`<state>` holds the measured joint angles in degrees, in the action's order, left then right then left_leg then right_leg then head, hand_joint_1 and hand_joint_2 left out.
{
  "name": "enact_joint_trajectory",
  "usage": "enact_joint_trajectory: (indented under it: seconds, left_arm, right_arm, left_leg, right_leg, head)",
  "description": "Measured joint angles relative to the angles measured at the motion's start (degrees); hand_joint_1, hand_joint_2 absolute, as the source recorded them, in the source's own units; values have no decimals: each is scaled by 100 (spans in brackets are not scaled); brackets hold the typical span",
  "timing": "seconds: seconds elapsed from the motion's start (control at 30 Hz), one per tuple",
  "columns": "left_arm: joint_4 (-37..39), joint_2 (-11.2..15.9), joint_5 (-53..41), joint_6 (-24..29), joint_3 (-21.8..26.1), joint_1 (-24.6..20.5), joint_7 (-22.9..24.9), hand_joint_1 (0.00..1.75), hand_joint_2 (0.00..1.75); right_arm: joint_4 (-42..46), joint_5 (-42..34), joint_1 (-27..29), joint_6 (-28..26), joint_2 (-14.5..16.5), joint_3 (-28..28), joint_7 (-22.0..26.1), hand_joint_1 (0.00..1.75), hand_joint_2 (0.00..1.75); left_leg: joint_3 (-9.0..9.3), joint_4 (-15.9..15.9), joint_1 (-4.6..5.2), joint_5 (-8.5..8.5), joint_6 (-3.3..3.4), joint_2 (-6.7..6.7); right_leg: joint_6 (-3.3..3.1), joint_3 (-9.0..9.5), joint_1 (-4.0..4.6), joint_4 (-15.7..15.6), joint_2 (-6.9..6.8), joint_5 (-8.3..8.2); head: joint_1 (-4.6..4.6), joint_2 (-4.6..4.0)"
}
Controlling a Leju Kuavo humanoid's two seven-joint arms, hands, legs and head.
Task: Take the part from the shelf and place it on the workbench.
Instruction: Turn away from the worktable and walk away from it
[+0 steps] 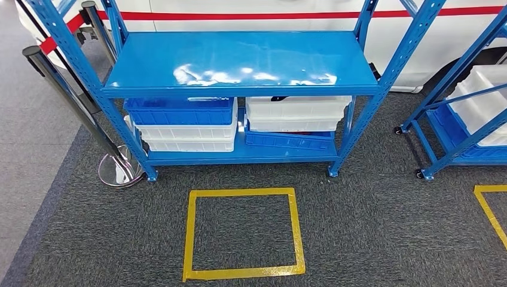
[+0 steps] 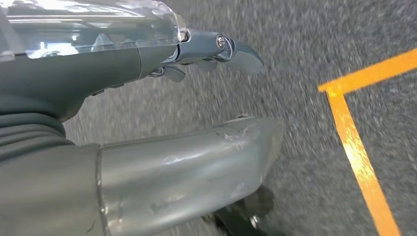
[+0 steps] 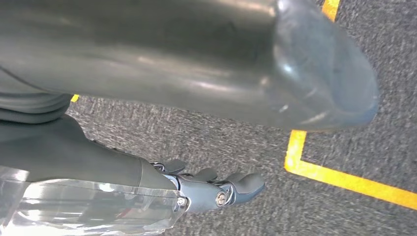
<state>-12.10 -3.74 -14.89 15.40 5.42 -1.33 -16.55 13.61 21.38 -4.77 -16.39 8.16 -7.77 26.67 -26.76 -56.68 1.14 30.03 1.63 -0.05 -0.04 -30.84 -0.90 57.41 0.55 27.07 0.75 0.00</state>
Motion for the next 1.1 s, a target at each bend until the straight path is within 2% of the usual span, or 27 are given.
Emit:
enact_joint_trajectory:
  seconds: [0.23,0.6,0.8,1.0,1.1]
  left_arm:
    - [47,-177,191,-21,377,0,285,0,0]
    - [56,-222,231,32,587,0,462,0,0]
    - [56,-221,506,266,802,2,739,0,0]
    - [56,-220,480,315,915,4,804,0,0]
    - [56,-229,424,280,918,2,779,0,0]
  right_arm:
    - [-52,-5,40,-13,-31,-103,-37,0,0]
    - [-71,-3,52,-7,-55,-147,-54,0,0]
    - [-80,8,66,-4,-60,-151,-82,0,0]
    - [-102,39,74,20,-60,-152,-110,0,0]
    - [-107,51,78,32,-60,-152,-126,0,0]
  left_leg:
    - [2,1,-4,1,1,-1]
    - [4,2,-16,1,1,-1]
    - [3,-2,-6,1,1,-1]
    - [2,-11,37,9,43,-1]
    - [2,11,43,7,121,-4]
  right_leg:
    - [23,-2,5,-1,-8,8]
    - [23,0,15,3,-10,9]
    - [31,0,5,-2,-11,4]
    - [88,-1,-47,-11,-12,-8]
    - [170,-4,-67,38,-15,-56]
  head:
    - [2,-1]
    - [1,-1]
    - [2,0]
    - [3,0]
    - [4,0]
